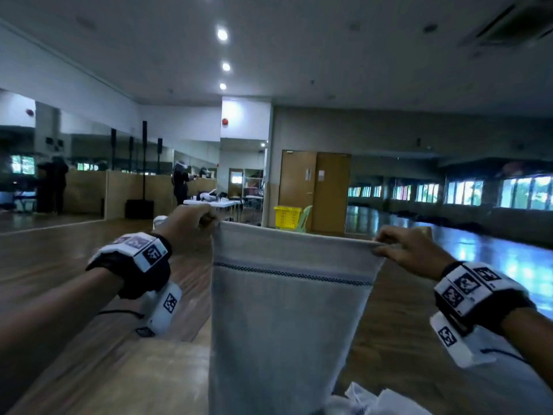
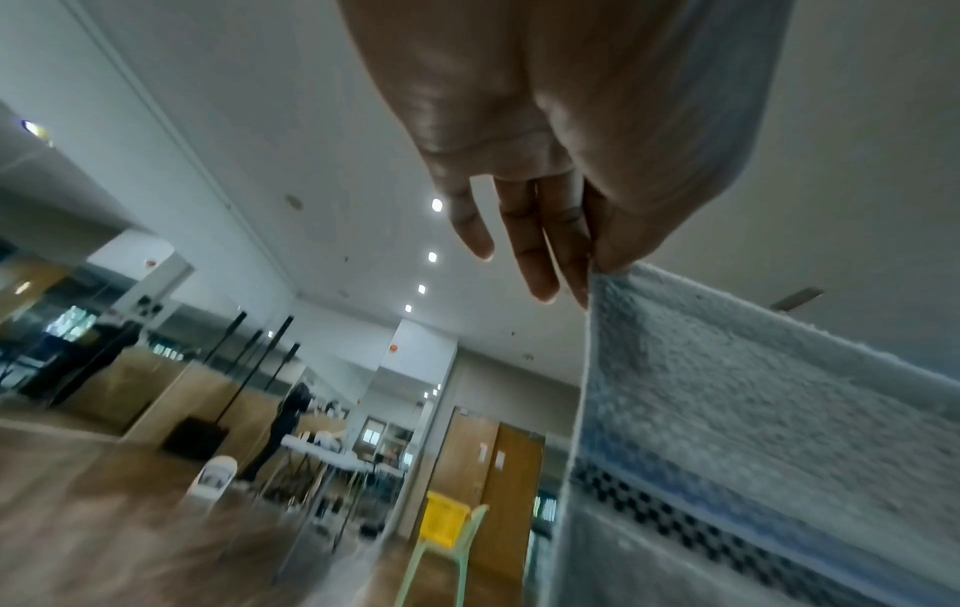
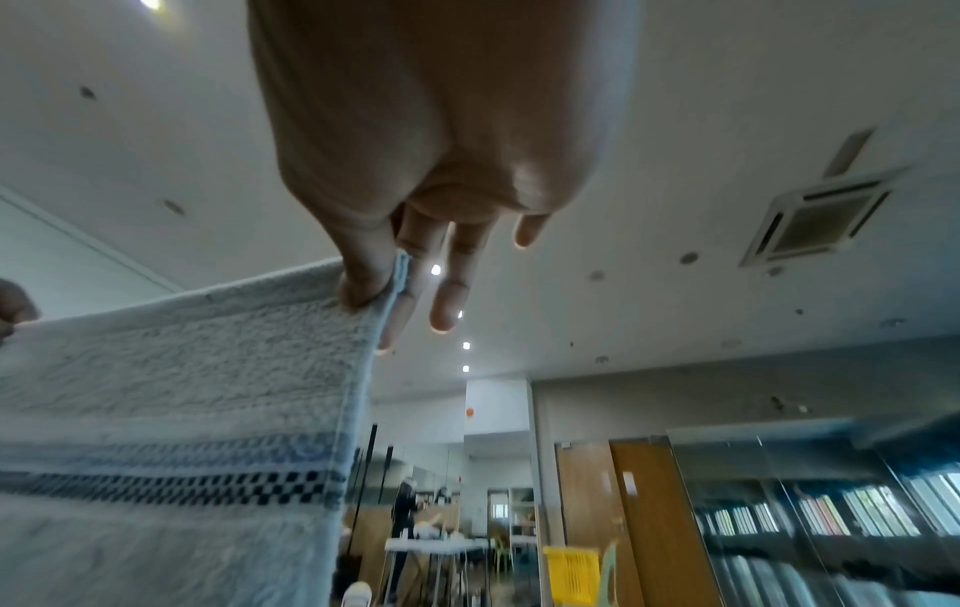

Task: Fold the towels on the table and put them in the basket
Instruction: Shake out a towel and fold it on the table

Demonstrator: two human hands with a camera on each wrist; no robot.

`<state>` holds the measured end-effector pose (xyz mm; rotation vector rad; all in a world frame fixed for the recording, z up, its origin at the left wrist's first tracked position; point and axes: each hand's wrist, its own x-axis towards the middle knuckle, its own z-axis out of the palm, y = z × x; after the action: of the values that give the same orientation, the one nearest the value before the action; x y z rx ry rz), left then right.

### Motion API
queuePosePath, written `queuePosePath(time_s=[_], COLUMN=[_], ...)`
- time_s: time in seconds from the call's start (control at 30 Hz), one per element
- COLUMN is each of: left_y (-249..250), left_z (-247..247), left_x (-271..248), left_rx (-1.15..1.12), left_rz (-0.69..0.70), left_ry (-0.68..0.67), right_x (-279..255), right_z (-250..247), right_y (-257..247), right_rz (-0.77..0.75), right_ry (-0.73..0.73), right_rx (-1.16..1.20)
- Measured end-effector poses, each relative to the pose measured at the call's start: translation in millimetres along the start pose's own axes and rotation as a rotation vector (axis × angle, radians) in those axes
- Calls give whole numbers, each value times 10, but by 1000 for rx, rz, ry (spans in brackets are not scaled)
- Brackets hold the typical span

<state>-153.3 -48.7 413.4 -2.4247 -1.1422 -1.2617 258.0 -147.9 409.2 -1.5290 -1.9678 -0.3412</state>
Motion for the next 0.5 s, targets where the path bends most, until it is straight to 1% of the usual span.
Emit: queuePosePath(time_s=[0.07, 0.17, 0.3, 0.4, 0.5], left_y=[162, 430, 756, 926, 995], left_z=[-433, -1013, -1615, -1909, -2043], left_x=[200, 366, 505, 585, 645], left_rx=[40, 101, 201, 219, 234], left_rz=[41, 89, 109, 143, 125], left_ry=[51, 115, 169, 211, 209], right_x=[122, 271, 395, 444, 486], right_z=[-416, -1023, -1690, -1999, -2074], right_y=[-201, -525, -786, -918, -984], right_rz=[-36, -60, -109, -110, -107], right_ry=[87, 193, 292, 343, 349], right_rx=[-2, -7, -65, -98, -94])
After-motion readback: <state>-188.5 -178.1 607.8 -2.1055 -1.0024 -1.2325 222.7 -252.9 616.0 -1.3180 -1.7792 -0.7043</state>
